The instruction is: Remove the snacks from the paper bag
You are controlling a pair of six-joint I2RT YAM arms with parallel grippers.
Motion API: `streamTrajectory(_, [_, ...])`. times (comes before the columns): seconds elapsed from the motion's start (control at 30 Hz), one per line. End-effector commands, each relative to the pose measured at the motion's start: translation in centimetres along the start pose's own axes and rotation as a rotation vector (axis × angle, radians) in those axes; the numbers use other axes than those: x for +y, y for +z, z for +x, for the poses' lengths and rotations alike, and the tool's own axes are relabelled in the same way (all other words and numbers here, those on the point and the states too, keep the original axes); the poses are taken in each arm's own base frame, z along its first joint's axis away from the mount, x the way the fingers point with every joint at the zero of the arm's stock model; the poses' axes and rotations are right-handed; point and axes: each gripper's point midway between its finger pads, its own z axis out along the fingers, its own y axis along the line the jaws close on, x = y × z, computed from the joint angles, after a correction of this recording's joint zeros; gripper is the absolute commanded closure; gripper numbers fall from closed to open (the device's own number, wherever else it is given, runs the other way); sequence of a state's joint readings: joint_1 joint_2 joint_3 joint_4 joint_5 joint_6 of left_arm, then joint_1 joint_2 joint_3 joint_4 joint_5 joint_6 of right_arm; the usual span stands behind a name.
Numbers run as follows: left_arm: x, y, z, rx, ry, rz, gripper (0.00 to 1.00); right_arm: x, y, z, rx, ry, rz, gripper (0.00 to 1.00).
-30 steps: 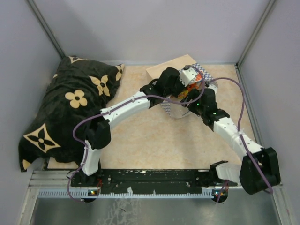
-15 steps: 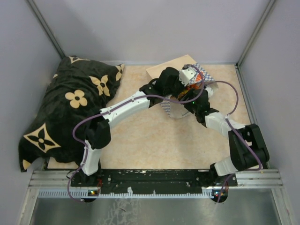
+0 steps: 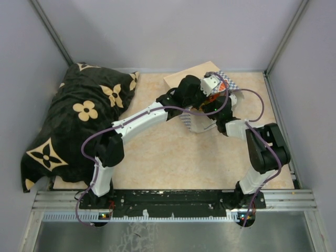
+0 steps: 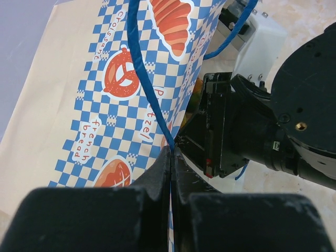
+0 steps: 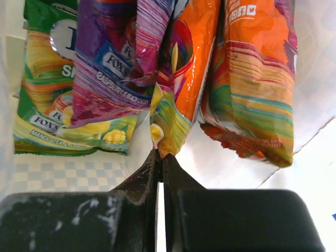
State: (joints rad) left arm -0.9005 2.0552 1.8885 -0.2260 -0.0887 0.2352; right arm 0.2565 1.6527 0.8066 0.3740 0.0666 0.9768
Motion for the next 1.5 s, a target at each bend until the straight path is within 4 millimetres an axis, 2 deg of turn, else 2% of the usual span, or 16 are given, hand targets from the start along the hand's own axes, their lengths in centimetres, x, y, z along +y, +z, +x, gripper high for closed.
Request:
streamTrajectory(0.0, [0.7,0.2,-1.2,-0.043,-0.016,-0.02,1.0,2.9,0.8,-1.5,-0.046,-0.018,-0.124,1.0])
streamTrajectory(0.1, [1.0,0.3,-1.0,-0.04,-0.015,-0.033,1.0,3.6,0.0,-0.9,-0.011,-0.039,-0.157,1.0])
streamTrajectory(0.2, [1.7,0.5,-0.8,-0.035,-0.021,-0.058,1.0,5.1,-2.4,-0.9,0.017,-0.073,-0.205,1.0])
streamTrajectory(0.37, [3.3,0.8,-0.3,-0.032,-0.043,-0.108,1.0,5.5,-7.2,-0.6,0.088,-0.18,-0.201,1.0])
streamTrajectory(0.57, [4.9,1.3,0.3,-0.027,-0.054,-0.167,1.0,3.5,-12.2,0.1,0.213,-0.26,-0.245,1.0])
streamTrajectory(0.73, [6.1,1.5,1.1,-0.01,-0.064,-0.201,1.0,3.0,-16.6,1.4,0.329,-0.431,-0.297,1.0])
streamTrajectory(0.83, [7.4,1.3,2.2,0.007,-0.065,-0.229,1.0,4.2,-19.5,0.0,0.31,-0.492,-0.309,1.0])
streamTrajectory(0.93, [8.7,0.9,3.3,0.02,-0.046,-0.252,1.0,4.4,-21.4,-2.7,0.233,-0.392,-0.282,1.0])
streamTrajectory(1.07, [10.1,0.0,4.4,0.026,0.024,-0.296,1.0,1.9,-21.5,-6.9,0.14,-0.153,-0.226,1.0])
streamTrajectory(1.17, [11.2,-0.8,5.2,0.042,0.088,-0.324,1.0,1.3,-20.8,-8.8,0.111,-0.03,-0.266,1.0])
streamTrajectory(1.27, [12.5,-1.2,5.6,0.052,0.105,-0.334,1.0,2.8,-20.7,-10.8,0.067,-0.017,-0.3,1.0])
streamTrajectory(1.4, [14.7,-0.9,5.8,0.058,0.09,-0.355,1.0,6.5,-22.5,-13.5,0.01,-0.032,-0.37,1.0])
streamTrajectory(1.47, [16.0,-0.4,6.0,0.069,0.086,-0.38,1.0,7.4,-23.3,-14.5,-0.011,-0.038,-0.351,1.0])
